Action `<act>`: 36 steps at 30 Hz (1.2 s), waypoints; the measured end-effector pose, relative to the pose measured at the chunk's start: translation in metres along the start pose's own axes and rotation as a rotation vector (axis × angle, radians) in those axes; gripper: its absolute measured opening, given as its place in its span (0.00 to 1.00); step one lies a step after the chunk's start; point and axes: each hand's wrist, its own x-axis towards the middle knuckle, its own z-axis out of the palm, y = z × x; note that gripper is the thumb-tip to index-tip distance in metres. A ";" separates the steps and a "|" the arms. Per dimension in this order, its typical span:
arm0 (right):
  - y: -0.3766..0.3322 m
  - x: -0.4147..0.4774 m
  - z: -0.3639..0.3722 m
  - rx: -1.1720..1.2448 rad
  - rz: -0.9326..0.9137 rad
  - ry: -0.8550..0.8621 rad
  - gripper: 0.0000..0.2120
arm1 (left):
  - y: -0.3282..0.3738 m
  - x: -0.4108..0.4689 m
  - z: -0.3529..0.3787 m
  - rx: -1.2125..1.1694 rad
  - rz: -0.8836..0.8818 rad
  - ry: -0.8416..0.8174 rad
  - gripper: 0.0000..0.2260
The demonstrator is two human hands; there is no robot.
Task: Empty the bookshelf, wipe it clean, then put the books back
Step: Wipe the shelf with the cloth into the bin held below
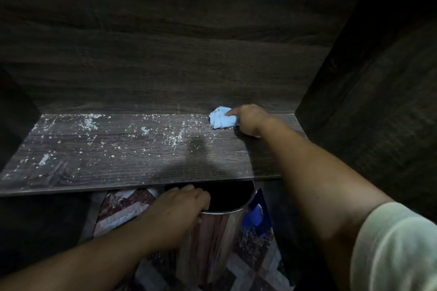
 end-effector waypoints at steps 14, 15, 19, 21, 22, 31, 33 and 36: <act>-0.031 -0.060 0.001 0.121 0.083 -0.201 0.29 | 0.012 -0.005 -0.016 0.075 -0.024 -0.048 0.07; -0.031 -0.065 0.004 0.141 0.089 -0.181 0.29 | 0.011 -0.005 -0.016 0.079 -0.025 -0.045 0.07; -0.030 -0.086 0.030 0.206 0.088 -0.020 0.27 | 0.011 -0.009 -0.014 0.089 -0.022 -0.064 0.08; -0.028 -0.091 0.043 0.260 0.059 0.100 0.27 | 0.010 -0.010 -0.014 0.096 -0.020 -0.064 0.08; -0.027 -0.091 0.045 0.300 0.060 0.149 0.26 | 0.010 -0.010 -0.015 0.101 -0.018 -0.061 0.08; -0.015 -0.087 0.034 0.047 0.525 0.325 0.20 | 0.008 -0.009 -0.015 0.091 -0.023 -0.054 0.07; -0.008 -0.085 0.043 0.113 0.556 0.273 0.21 | 0.009 -0.007 -0.015 0.093 -0.017 -0.060 0.07; -0.008 -0.080 0.049 0.122 0.454 0.167 0.23 | 0.009 -0.008 -0.013 0.100 -0.012 -0.064 0.07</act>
